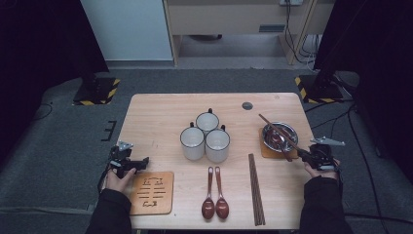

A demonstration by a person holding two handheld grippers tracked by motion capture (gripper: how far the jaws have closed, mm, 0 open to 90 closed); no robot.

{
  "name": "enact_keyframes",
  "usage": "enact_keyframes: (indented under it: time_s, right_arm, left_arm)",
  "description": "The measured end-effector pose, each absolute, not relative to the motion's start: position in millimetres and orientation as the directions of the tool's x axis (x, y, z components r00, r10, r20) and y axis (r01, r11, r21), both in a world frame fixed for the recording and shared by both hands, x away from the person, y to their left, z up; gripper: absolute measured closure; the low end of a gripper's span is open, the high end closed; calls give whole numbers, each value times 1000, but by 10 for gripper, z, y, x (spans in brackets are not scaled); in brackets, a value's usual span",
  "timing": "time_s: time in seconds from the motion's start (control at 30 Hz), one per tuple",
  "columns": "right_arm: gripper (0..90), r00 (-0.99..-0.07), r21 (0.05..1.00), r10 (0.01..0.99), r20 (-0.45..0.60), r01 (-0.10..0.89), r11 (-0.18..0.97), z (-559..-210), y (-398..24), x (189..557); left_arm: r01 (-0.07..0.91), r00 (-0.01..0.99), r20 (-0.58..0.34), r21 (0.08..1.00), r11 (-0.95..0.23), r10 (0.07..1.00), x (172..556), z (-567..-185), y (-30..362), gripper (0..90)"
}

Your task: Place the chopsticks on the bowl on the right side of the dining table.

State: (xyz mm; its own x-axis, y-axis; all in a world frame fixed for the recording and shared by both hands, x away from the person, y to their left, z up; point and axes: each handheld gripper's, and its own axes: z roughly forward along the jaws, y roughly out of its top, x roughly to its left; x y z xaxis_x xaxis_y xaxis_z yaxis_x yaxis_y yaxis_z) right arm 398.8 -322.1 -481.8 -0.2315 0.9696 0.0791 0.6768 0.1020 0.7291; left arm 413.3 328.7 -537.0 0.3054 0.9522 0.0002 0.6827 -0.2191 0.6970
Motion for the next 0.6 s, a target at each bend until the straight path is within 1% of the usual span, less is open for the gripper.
enact_keyframes:
  time_s: [0.6]
  right_arm:
    - [857,-187,749,981,44,656,92,-4847,-3256,4076]
  left_arm:
    - [683,306,1,697,-220,952,4133,-5370,3287,0]
